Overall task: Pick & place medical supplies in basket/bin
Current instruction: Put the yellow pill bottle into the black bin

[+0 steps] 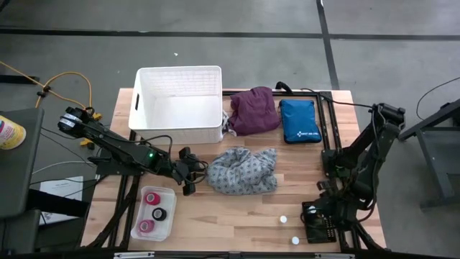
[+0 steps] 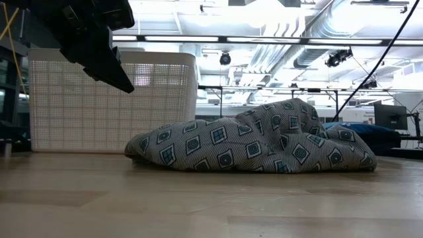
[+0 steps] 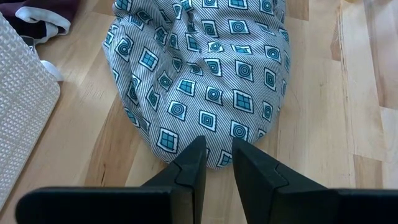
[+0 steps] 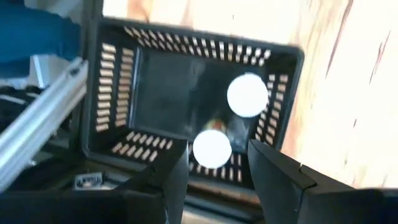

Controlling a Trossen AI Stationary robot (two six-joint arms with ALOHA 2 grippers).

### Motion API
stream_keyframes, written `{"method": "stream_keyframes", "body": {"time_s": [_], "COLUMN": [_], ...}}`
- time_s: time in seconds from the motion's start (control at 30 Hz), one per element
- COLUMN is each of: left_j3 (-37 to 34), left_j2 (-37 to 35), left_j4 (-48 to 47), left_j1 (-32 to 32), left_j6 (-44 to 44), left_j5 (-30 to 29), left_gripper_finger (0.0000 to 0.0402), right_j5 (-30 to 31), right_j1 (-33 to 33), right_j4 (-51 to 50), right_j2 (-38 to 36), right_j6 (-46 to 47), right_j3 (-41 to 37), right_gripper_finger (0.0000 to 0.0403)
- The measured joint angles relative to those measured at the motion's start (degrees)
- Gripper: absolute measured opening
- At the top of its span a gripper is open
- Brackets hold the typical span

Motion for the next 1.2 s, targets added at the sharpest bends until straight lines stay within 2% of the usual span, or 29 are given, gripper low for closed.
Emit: {"method": "stream_keyframes", "body": {"time_s": [0.2, 0.43, 0.7, 0.93, 1.2], "left_j3": [0.00, 0.00, 0.00, 0.00, 0.00], "left_j2": [0.00, 0.00, -0.01, -0.02, 0.00], "left_j4": [0.01, 0.01, -0.01, -0.01, 0.01], "left_j1": [0.00, -0.01, 0.00, -0.01, 0.00], "left_j6": [0.01, -0.01, 0.00, -0.01, 0.01], "left_j5": [-0.01, 0.00, 0.00, -0.01, -0.01], "left_gripper_finger": [0.0074, 0.0074, 0.0074, 0.0074, 0.0074], "right_j5": [0.25, 3.50, 3.02, 1.66, 1.34], "right_j1": [-4.05, -10.19, -19.33, -26.10, -29.95], "right_j4": [4.31, 8.58, 13.08, 11.21, 2.76], "right_j2": [0.02, 0.11, 3.65, 8.93, 16.92], "right_j6": [-3.05, -8.51, -13.74, -21.06, -26.28], "right_j3": [0.00, 0.00, 0.22, 7.19, 18.93], "right_gripper_finger": [0.0155, 0.0155, 0.0155, 0.0155, 0.0155]}}
